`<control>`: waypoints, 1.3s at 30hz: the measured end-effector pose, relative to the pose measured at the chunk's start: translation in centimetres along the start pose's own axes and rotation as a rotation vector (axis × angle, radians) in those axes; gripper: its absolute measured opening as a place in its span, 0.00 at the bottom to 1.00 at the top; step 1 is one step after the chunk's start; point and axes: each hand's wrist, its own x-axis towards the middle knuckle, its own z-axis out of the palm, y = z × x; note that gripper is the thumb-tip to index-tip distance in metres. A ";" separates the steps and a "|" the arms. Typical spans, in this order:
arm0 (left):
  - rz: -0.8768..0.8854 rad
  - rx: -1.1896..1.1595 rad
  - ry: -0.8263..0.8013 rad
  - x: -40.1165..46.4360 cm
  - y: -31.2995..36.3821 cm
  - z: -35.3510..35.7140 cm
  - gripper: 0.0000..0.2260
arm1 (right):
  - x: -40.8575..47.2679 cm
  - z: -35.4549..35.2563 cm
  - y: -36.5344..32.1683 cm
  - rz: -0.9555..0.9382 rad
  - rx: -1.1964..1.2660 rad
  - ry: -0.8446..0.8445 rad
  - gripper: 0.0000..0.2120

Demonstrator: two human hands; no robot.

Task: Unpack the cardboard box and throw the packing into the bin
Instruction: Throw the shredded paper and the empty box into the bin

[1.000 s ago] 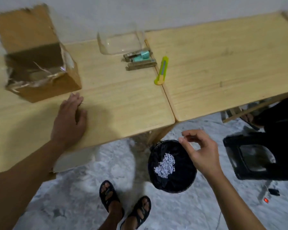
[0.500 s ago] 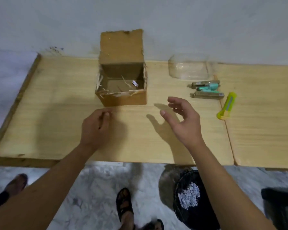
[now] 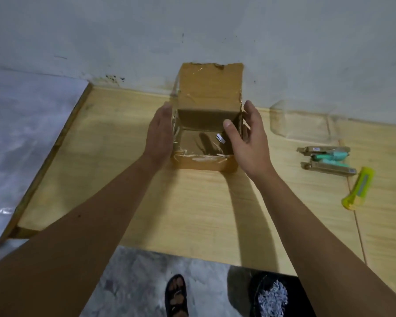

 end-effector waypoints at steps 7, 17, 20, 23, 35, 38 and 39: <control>-0.073 -0.250 -0.060 0.8 -0.5 1.3 0.30 | 1.0 0.9 0.8 0.036 0.187 0.038 0.31; -0.245 -0.502 0.003 0.6 -0.5 0.6 0.28 | 0.9 -0.1 -0.4 0.181 0.510 0.010 0.19; -0.189 -0.427 -0.087 0.3 -1.1 -0.1 0.22 | 0.2 -0.9 0.1 0.101 0.366 -0.071 0.19; -0.167 -0.342 -0.104 -0.6 -1.6 -0.5 0.27 | -0.6 -1.4 0.9 0.160 0.323 -0.091 0.31; 0.014 -0.051 -0.082 -7.2 2.8 8.1 0.20 | -9.5 -8.2 -0.3 0.125 0.159 0.217 0.28; 0.007 -0.065 -0.161 -10.8 4.6 12.8 0.20 | -13.5 -13.1 -0.9 0.139 0.134 0.348 0.28; 0.001 -0.083 -0.202 -12.3 5.0 14.6 0.20 | -15.0 -15.1 -0.8 0.150 0.128 0.400 0.28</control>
